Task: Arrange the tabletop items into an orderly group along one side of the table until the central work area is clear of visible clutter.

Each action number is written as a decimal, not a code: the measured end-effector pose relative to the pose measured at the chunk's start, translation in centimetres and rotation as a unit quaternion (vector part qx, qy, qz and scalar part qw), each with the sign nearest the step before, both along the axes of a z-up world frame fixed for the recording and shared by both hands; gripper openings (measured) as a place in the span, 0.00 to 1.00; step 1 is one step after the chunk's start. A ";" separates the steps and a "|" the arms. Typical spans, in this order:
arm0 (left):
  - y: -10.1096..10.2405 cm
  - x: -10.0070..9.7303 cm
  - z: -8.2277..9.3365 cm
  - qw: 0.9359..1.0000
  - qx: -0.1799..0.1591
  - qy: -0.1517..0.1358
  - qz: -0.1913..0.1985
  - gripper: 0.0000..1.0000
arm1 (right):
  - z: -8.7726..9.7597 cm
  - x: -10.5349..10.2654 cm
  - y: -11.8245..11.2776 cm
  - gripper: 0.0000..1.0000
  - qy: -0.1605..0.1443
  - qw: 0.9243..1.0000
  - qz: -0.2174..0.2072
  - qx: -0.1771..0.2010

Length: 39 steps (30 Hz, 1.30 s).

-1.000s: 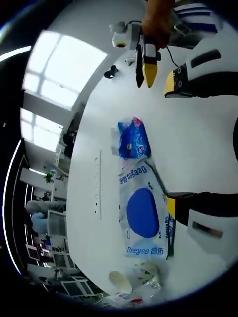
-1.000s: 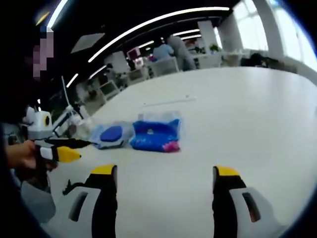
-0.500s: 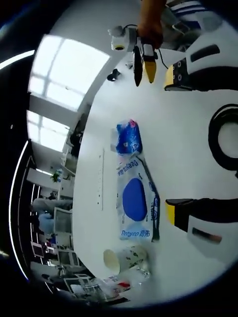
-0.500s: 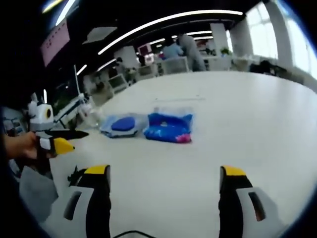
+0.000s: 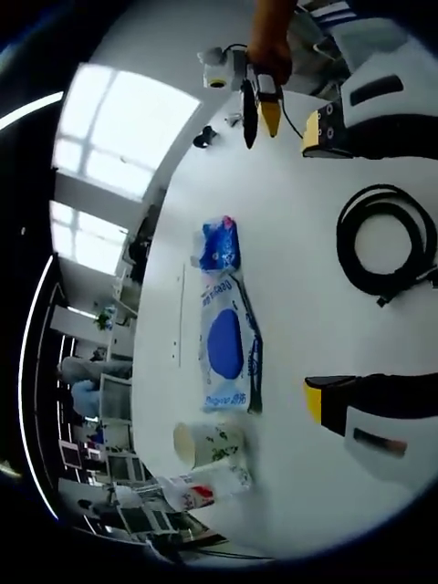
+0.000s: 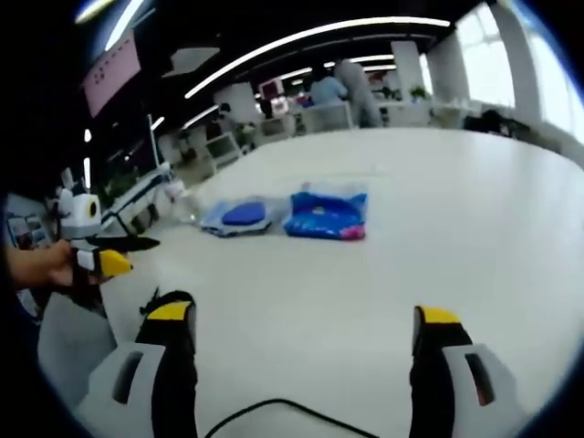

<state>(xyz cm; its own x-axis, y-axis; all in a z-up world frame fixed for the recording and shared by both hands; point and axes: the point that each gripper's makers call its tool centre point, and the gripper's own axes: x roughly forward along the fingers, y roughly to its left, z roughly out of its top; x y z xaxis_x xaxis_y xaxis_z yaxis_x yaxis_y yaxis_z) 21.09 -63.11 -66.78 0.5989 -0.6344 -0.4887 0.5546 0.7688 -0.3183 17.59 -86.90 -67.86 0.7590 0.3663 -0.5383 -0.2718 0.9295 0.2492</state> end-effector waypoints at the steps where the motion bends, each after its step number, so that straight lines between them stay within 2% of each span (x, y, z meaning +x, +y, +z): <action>1: 0.2 -0.2 0.0 1.000 0.000 0.000 0.001 1.00 | 0.0 -0.1 0.1 0.98 0.000 1.000 0.001 0.001; 6: 1.1 -1.2 -0.2 1.000 0.007 0.001 0.004 1.00 | -0.2 -0.9 1.4 1.00 0.005 1.000 0.014 0.001; 11: 2.0 -2.1 -0.2 0.999 0.036 -0.010 0.000 1.00 | -0.3 -1.6 3.0 1.00 0.010 0.999 0.035 -0.003; 17: 3.1 -2.8 -0.3 0.999 0.041 -0.013 0.012 1.00 | -0.9 -2.4 5.6 1.00 0.020 0.997 0.070 -0.004; 21: 3.8 -3.3 -0.6 0.998 0.060 -0.015 0.015 1.00 | -1.3 -3.0 7.2 1.00 0.025 0.996 0.089 -0.007; 30: 6.0 -3.5 -2.3 0.993 0.105 -0.005 0.055 1.00 | -1.8 -3.7 10.6 0.99 0.032 0.993 0.116 -0.017; 39: 6.6 -3.7 -3.9 0.989 0.132 0.010 0.070 0.98 | -2.1 -3.0 12.9 0.93 0.032 0.991 0.123 -0.040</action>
